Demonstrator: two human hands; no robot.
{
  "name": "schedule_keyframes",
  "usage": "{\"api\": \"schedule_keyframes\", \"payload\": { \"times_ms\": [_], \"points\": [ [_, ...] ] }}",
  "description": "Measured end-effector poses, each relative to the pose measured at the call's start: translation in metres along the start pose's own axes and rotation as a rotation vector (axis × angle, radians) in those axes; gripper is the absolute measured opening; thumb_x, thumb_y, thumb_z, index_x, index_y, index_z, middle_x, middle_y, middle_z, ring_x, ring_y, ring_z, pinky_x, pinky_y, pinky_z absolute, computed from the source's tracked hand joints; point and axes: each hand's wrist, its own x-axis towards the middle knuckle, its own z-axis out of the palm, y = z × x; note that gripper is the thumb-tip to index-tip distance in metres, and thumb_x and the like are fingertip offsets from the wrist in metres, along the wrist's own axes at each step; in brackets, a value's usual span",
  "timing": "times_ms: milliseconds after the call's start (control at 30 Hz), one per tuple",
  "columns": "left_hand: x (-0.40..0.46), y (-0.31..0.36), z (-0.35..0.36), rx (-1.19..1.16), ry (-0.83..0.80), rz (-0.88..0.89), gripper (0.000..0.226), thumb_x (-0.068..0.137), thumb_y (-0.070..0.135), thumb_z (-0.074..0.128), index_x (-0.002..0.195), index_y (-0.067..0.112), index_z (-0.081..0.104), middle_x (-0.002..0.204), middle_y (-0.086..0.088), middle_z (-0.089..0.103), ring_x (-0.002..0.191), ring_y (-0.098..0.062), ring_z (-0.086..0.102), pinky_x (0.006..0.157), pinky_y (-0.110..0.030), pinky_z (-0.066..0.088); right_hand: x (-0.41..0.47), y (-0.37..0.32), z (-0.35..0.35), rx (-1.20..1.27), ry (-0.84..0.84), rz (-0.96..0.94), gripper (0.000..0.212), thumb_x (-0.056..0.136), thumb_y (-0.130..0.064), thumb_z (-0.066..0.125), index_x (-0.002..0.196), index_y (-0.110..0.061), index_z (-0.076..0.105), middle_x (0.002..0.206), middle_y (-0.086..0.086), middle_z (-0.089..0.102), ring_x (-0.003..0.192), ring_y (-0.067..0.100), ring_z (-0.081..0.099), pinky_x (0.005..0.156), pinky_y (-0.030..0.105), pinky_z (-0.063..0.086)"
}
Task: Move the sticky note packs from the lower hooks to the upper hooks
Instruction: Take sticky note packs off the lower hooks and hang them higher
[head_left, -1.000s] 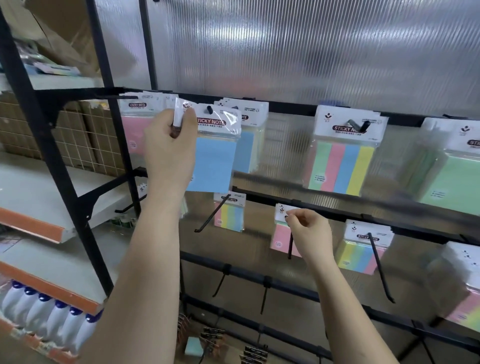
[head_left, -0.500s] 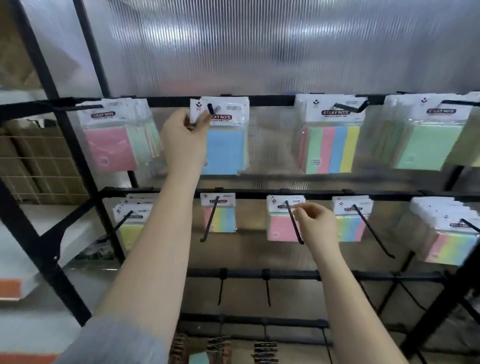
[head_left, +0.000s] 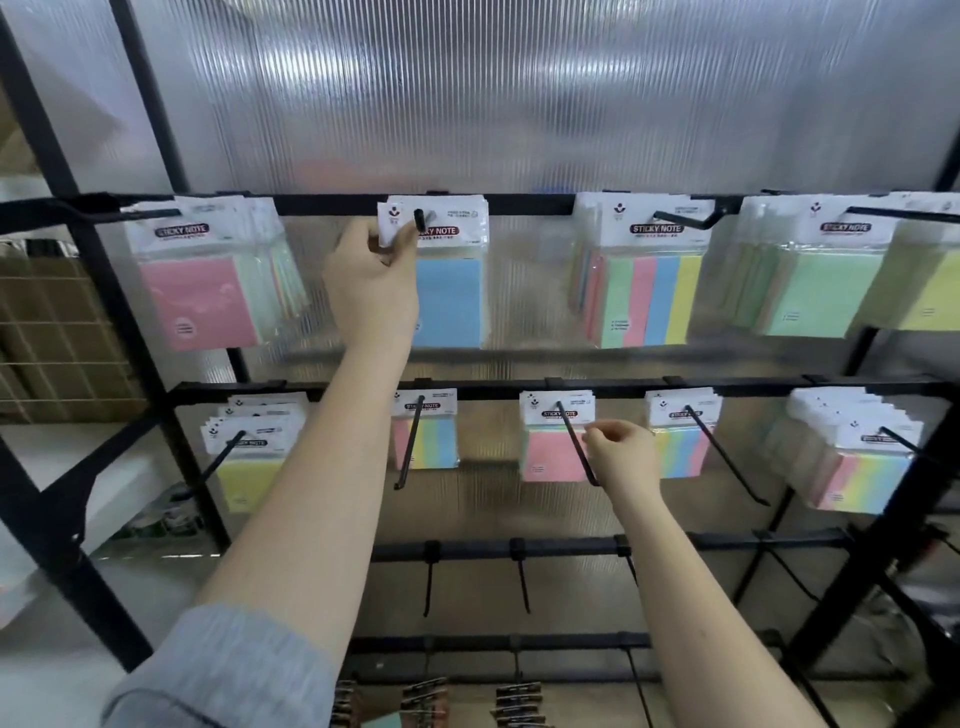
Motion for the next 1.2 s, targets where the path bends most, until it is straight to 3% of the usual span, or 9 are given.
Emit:
{"api": "schedule_keyframes", "payload": {
  "times_ms": [100,233,333,467,667,800,867,933,1200],
  "points": [
    [-0.002,0.000,-0.005,0.018,-0.006,0.028,0.021,0.089,0.025,0.062,0.078,0.011,0.050,0.073,-0.001,0.049,0.051,-0.001,0.041,0.045,-0.008,0.031,0.005,0.002,0.005,-0.015,-0.014,0.016,0.018,0.092,-0.010,0.049,0.099,-0.007,0.065,0.086,0.006,0.063,0.065,0.013,0.056,0.047,0.022,0.041],
    [-0.007,-0.007,-0.017,0.083,0.003,0.015,0.010,0.091,0.026,0.060,0.090,0.017,0.056,0.080,0.009,0.054,0.063,0.002,0.045,0.057,-0.006,0.035,0.011,0.004,0.007,-0.013,0.032,0.041,0.028,0.091,-0.010,0.048,0.114,-0.005,0.064,0.101,0.011,0.067,0.083,0.025,0.061,0.068,0.034,0.053],
    [-0.021,-0.014,-0.028,0.093,0.001,-0.020,0.004,0.092,0.022,0.057,0.092,0.019,0.055,0.077,0.016,0.052,0.068,0.002,0.048,0.060,-0.006,0.036,0.018,0.004,0.009,-0.035,0.053,0.023,0.032,0.092,-0.010,0.049,0.122,-0.004,0.059,0.113,0.011,0.064,0.093,0.025,0.058,0.076,0.030,0.045],
    [-0.048,-0.028,-0.041,0.125,-0.025,-0.089,0.005,0.094,0.022,0.056,0.092,0.017,0.058,0.077,0.018,0.052,0.070,0.005,0.049,0.061,-0.003,0.037,0.027,0.007,0.016,-0.085,0.020,-0.010,0.022,0.091,-0.010,0.045,0.074,-0.023,0.045,0.070,-0.002,0.047,0.075,0.020,0.044,0.050,0.023,0.029],
    [-0.085,-0.062,-0.056,0.229,-0.145,-0.285,0.006,0.094,0.021,0.054,0.091,0.018,0.058,0.080,0.012,0.056,0.076,-0.005,0.053,0.061,-0.008,0.036,0.031,0.009,0.021,-0.091,0.013,-0.057,0.023,0.090,-0.003,0.046,0.068,-0.007,0.048,0.059,0.005,0.044,0.059,0.019,0.041,0.049,0.025,0.028],
    [-0.096,-0.084,-0.063,0.331,-0.222,-0.404,0.007,0.094,0.023,0.054,0.094,0.018,0.058,0.092,0.004,0.060,0.087,-0.014,0.054,0.073,-0.025,0.038,0.029,0.013,0.023,-0.087,0.051,-0.047,0.014,0.091,-0.005,0.052,0.092,0.004,0.063,0.086,0.015,0.062,0.084,0.030,0.057,0.064,0.026,0.042],
    [-0.099,-0.089,-0.065,0.352,-0.251,-0.418,0.010,0.094,0.023,0.054,0.097,0.015,0.060,0.095,0.002,0.060,0.088,-0.014,0.054,0.075,-0.026,0.038,0.026,0.013,0.023,-0.034,0.096,0.011,0.029,0.091,-0.009,0.057,0.118,0.001,0.059,0.114,0.014,0.064,0.108,0.030,0.058,0.085,0.030,0.044],
    [-0.102,-0.091,-0.066,0.358,-0.275,-0.424,0.010,0.094,0.022,0.054,0.097,0.015,0.060,0.094,0.002,0.060,0.088,-0.014,0.054,0.074,-0.026,0.038,0.025,0.016,0.023,0.002,0.112,0.044,0.036,0.090,-0.014,0.061,0.123,0.000,0.057,0.121,0.013,0.062,0.113,0.029,0.057,0.087,0.030,0.043],
    [-0.107,-0.093,-0.065,0.394,-0.323,-0.424,0.014,0.094,0.021,0.053,0.101,0.014,0.062,0.093,0.004,0.059,0.083,-0.011,0.052,0.066,-0.021,0.036,0.017,0.017,0.021,0.074,0.035,0.023,0.014,0.094,-0.020,0.056,0.090,-0.007,0.060,0.095,0.016,0.065,0.086,0.023,0.056,0.072,0.033,0.044]
  ]
}}
